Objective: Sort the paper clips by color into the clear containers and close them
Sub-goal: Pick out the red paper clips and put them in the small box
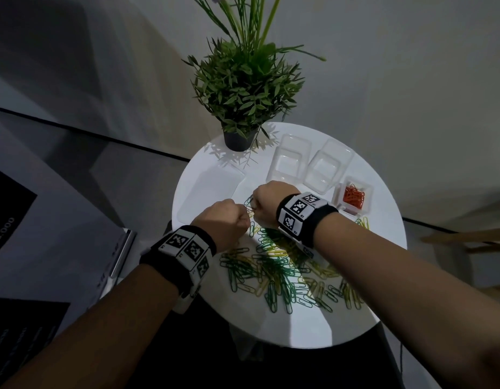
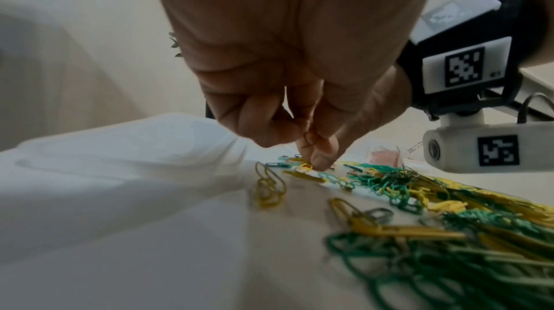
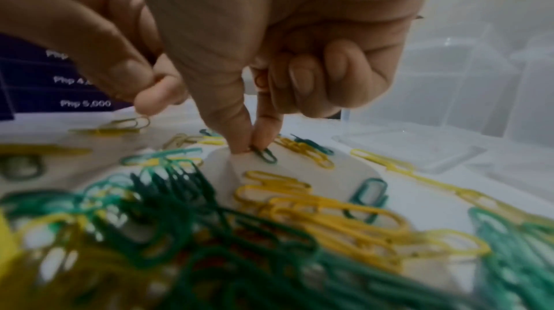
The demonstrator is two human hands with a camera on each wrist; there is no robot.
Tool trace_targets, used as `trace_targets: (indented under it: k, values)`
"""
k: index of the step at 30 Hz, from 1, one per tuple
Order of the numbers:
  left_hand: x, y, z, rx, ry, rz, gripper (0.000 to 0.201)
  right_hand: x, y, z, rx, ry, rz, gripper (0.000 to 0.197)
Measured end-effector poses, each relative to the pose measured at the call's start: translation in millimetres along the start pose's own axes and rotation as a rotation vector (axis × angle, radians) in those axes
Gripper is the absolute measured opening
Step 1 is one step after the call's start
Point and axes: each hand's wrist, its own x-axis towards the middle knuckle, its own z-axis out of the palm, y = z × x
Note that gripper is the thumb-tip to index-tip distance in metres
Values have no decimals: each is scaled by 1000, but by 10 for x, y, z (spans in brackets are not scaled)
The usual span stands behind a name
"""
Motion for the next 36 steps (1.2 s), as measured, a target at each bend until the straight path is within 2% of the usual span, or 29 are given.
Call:
trace_targets:
  k: [4, 8, 14, 16, 18, 20, 24, 29, 34, 36]
  values:
    - [-6, 31, -20, 17, 51, 3, 18, -40, 52, 7, -30, -23, -16, 12]
    - [108, 143, -66, 58, 135, 25, 17, -196, 291, -1, 93, -34, 21, 6]
    - [375, 249, -33, 259, 83, 20, 23, -518, 804, 84, 436, 122, 171, 19]
    - [412, 250, -4, 336, 83, 30, 23, -633, 846, 163, 464, 127, 200, 14]
    - [428, 243, 1, 410, 92, 55, 22, -725, 843, 261, 485, 101, 188, 23]
    - [435, 258, -7, 446, 114, 60, 19, -798, 834, 321, 484, 82, 186, 25]
    - [459, 343, 13, 507, 85, 52, 15, -913, 862, 341, 375, 138, 247, 18]
    - [479, 351, 8, 485, -17, 13, 13, -964, 707, 395, 407, 117, 131, 19]
    - [447, 314, 22, 499, -69, 36, 11, -867, 692, 368, 350, 161, 215, 19]
    - [433, 288, 30, 483, -79, 32, 14, -823, 675, 336, 360, 184, 219, 12]
